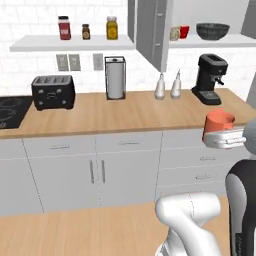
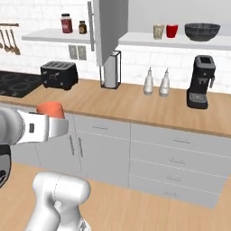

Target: Gather all objects into one cabinet and sort the glasses and bowls to opposite sides.

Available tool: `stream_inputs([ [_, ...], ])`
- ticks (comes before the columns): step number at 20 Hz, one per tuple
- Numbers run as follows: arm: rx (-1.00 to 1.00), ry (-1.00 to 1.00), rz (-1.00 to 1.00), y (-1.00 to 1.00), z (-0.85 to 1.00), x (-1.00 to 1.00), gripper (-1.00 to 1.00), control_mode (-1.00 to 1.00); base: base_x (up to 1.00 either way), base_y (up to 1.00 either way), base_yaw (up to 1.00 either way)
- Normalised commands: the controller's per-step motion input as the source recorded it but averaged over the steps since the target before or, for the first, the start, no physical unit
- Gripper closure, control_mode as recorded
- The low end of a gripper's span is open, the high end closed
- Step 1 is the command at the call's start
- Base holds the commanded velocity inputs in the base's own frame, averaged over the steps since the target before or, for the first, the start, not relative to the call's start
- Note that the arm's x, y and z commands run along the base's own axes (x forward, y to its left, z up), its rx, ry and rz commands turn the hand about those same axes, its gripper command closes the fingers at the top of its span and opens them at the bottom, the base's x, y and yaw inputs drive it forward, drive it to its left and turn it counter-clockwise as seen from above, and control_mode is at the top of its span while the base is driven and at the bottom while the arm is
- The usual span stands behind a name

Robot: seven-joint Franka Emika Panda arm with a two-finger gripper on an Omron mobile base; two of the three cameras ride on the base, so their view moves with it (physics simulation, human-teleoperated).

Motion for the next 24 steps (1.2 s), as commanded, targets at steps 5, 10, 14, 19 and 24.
stream_inputs([
  [5, 0.0, 0.0, 0.0, 0.0, 0.0, 0.0, 1.0, 1.0, 0.56, -1.0, 0.2],
  [10, 0.0, 0.0, 0.0, 0.0, 0.0, 0.0, 1.0, 1.0, 0.7, -1.0, 0.17],
  [14, 0.0, 0.0, 0.0, 0.0, 0.0, 0.0, 1.0, 1.0, 0.95, -0.71, 0.02],
  [19, 0.0, 0.0, 0.0, 0.0, 0.0, 0.0, 1.0, 1.0, 1.0, -0.09, 0.0],
  [24, 0.0, 0.0, 0.0, 0.0, 0.0, 0.0, 1.0, 1.0, 0.83, 0.0, -0.02],
])
